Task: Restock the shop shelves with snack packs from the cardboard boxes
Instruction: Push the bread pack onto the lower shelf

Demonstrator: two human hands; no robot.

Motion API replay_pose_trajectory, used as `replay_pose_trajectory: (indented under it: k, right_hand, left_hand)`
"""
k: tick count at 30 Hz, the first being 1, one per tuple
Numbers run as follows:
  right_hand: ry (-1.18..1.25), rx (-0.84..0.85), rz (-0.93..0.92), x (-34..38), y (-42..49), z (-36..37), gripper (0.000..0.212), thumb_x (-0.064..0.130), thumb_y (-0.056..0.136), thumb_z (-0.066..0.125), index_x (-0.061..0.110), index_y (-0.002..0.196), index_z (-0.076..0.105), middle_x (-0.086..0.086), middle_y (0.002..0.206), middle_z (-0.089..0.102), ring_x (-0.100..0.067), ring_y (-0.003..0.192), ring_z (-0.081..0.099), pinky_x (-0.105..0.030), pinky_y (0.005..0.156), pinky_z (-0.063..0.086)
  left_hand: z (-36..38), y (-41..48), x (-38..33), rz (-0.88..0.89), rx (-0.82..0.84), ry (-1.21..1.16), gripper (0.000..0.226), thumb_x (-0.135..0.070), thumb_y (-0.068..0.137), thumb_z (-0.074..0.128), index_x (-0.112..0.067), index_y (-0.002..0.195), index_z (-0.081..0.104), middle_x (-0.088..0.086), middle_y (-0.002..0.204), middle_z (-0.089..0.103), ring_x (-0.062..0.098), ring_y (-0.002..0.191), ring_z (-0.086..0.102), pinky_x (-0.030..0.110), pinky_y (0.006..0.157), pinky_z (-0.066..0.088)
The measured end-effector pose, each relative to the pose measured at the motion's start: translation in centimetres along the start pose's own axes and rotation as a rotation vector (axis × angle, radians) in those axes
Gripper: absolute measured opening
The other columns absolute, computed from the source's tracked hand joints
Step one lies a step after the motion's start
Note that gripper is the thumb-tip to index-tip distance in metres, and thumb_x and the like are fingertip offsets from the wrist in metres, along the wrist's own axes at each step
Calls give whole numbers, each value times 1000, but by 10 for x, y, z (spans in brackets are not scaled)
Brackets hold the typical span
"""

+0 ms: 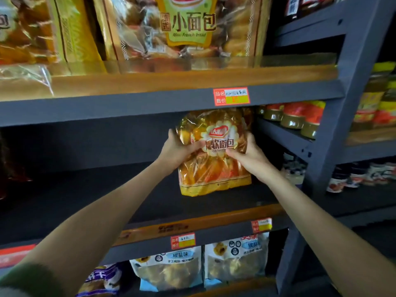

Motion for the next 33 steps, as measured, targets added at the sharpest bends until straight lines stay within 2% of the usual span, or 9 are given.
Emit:
replay_pose_trajectory:
  k: [3, 5, 9, 12, 15, 19, 23, 29, 33]
  right_hand:
    - [-379, -95, -271, 21, -4, -1, 117, 43, 74, 78, 27, 153, -6, -5, 161, 3, -24, 147, 5, -46, 117, 13]
    - [-694, -38, -442, 34, -12, 12, 129, 57, 68, 77, 32, 148, -21, 0, 158, -23, -20, 145, -19, -50, 116, -4]
    - [-935, 125, -502, 35, -18, 39, 129, 71, 66, 68, 43, 136, -37, 5, 138, -54, -20, 132, -46, -58, 109, -20]
    - [-944, 132, -442, 29, -12, 43, 128, 73, 66, 67, 46, 134, -38, 7, 137, -55, -19, 133, -45, -63, 109, -15]
    - [-951, 135, -393, 24, -8, 45, 125, 75, 67, 64, 47, 132, -40, 8, 137, -53, -20, 134, -43, -64, 109, -13]
    - [-993, 99, -392, 23, -6, 45, 126, 77, 66, 61, 45, 132, -41, 7, 138, -53, -21, 135, -42, -64, 107, -13]
    - [-1002, -14, -366, 14, -2, 40, 130, 68, 69, 68, 42, 134, -42, 4, 148, -40, -22, 136, -40, -68, 108, -4]
    - [-931, -12, -223, -1, 17, 35, 117, 56, 80, 66, 44, 132, -39, 2, 150, -41, -24, 138, -37, -67, 111, 13]
    - [-918, -48, -276, -8, 18, 36, 118, 53, 83, 66, 47, 132, -41, 4, 148, -41, -23, 139, -35, -64, 112, 14]
  left_hand:
    - [5, 8, -1, 51, -32, 92, 70, -44, 76, 79, -19, 122, 33, -7, 113, 57, 10, 92, 61, 19, 64, 50]
    - [8, 11, -2, 92, -37, 129, 65, -43, 77, 78, -19, 116, 32, -6, 111, 57, 9, 89, 60, 17, 62, 48]
    - [14, 16, -5, 140, 20, 209, 67, -45, 79, 75, -16, 119, 29, -7, 108, 52, 8, 91, 56, 16, 63, 46]
    - [16, 17, 1, 205, 74, 276, 81, -49, 81, 72, -15, 131, 19, 4, 132, 46, 19, 120, 51, 36, 92, 51]
    - [17, 9, 9, 371, 109, 432, 120, -48, 76, 76, -13, 150, -11, 11, 155, 13, 24, 145, 14, 40, 117, 23]
    - [16, -1, 13, 601, 250, 575, 124, -46, 70, 81, -45, 145, -18, 7, 158, -21, 26, 148, -15, 48, 117, 22]
    - [24, 3, 9, 719, 245, 768, 115, -44, 75, 78, -53, 145, -13, 11, 157, -25, 34, 148, -7, 48, 112, 34]
    - [39, 28, 14, 579, 12, 1226, 108, -62, 83, 59, -46, 139, -32, 22, 155, -24, 38, 145, -19, 57, 117, 3]
    - [45, 26, 17, 515, -33, 1137, 115, -53, 85, 62, -43, 134, -41, 20, 156, -23, 39, 145, -18, 55, 118, 4]
Point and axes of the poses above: each hand's wrist, its own y-axis towards the middle knuckle, its own z-axis out of the palm, x = y × z, the point moved 6 cm from there along y, towards the middle knuckle
